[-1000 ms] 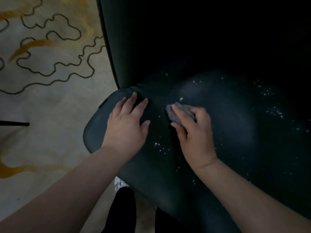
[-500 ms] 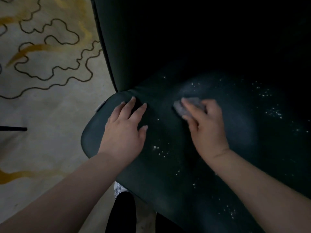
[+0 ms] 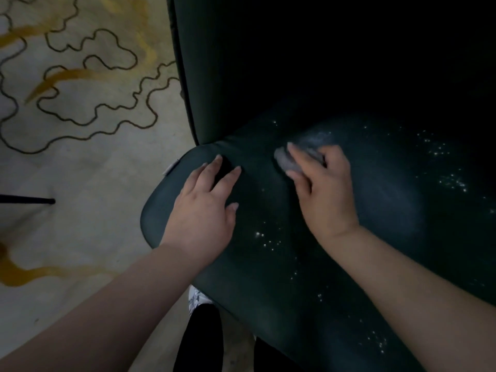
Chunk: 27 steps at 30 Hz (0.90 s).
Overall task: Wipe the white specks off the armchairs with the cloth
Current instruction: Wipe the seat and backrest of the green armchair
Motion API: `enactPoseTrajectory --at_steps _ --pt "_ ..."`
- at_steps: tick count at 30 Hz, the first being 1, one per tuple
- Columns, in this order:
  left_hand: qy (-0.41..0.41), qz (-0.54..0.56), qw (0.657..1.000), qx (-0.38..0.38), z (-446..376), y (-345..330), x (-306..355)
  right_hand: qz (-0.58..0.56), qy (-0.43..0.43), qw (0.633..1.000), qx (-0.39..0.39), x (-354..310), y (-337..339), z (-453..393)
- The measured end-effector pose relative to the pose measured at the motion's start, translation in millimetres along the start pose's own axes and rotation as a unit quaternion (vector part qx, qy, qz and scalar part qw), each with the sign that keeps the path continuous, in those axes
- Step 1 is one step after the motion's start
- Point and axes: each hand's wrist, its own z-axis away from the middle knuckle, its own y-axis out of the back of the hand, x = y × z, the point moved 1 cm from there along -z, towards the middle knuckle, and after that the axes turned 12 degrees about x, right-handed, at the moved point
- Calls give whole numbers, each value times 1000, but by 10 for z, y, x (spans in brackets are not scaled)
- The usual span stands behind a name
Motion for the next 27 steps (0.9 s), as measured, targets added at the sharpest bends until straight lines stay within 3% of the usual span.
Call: enactPoseTrajectory --at_steps 2,7,12,15,21,23,25,27 --pt "5 -5 1000 6 22 -4 -14 -14 -24 1000 13 -104 -95 -21" --pt "24 -13 1000 -1 72 -7 -16 -53 70 993 -78 -162 131 458" --pt "24 -11 1000 10 -4 -21 43 -13 22 1000 6 26 -77 -138" --pt "25 -7 1000 13 -130 -32 108 -9 -26 1000 9 -1 -240 -368" --pt "35 -5 999 8 -237 -7 165 41 119 992 -12 97 6 -74" --pt "36 -5 999 6 -234 -1 166 35 65 997 36 181 -87 -414" --pt "40 -9 999 4 -233 -2 172 -56 -65 993 79 148 -247 -741" --pt "42 -10 999 7 -234 -12 183 -71 -34 996 39 43 -375 -894"
